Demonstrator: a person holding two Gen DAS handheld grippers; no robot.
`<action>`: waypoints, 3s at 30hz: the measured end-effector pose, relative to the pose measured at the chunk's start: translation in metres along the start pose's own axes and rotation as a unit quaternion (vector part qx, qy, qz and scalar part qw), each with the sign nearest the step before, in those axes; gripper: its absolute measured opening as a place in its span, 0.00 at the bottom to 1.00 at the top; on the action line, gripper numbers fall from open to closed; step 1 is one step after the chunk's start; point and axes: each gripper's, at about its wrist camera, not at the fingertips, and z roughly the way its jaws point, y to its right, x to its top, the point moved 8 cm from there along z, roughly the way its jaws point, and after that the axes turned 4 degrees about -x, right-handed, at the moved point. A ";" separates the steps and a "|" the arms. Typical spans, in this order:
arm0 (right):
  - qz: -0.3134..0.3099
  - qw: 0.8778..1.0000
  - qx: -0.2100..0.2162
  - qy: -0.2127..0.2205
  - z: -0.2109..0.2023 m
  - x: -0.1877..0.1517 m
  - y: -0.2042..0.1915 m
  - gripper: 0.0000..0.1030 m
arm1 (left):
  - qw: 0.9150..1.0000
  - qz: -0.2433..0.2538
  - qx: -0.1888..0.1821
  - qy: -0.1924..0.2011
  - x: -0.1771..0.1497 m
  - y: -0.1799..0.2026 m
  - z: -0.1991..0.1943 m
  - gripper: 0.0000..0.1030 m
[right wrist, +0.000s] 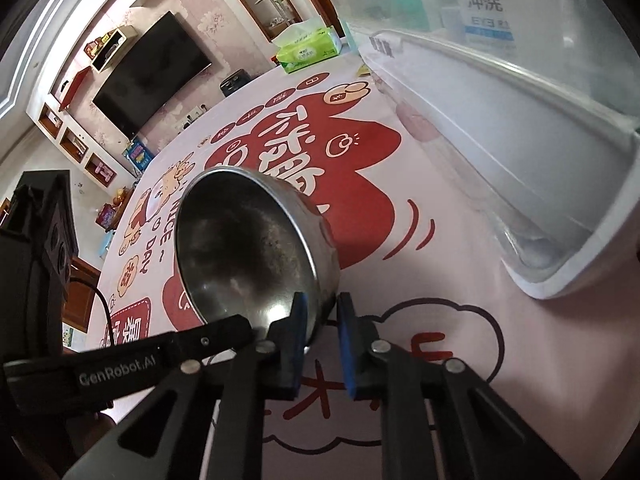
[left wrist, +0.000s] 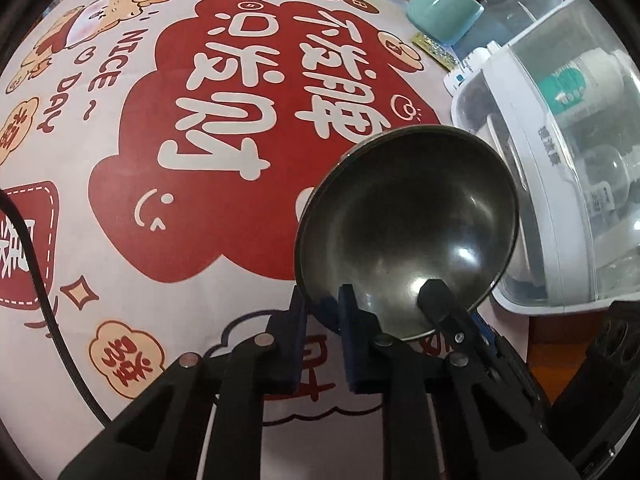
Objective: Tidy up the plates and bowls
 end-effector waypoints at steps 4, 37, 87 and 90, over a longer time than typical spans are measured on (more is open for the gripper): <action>0.005 1.000 -0.002 -0.005 -0.003 -0.003 0.005 0.13 | 1.000 0.012 0.005 -0.002 -0.006 0.006 -0.002 0.13; -0.128 0.991 0.019 -0.043 -0.097 -0.109 -0.062 0.12 | 0.999 -0.033 0.017 0.014 -0.156 -0.033 -0.115 0.14; -0.342 0.925 0.143 -0.083 -0.167 -0.285 -0.278 0.14 | 0.976 -0.190 0.036 0.099 -0.327 -0.224 -0.284 0.21; -0.338 0.926 0.141 -0.089 -0.163 -0.292 -0.289 0.15 | 0.976 -0.193 0.037 0.092 -0.330 -0.240 -0.286 0.22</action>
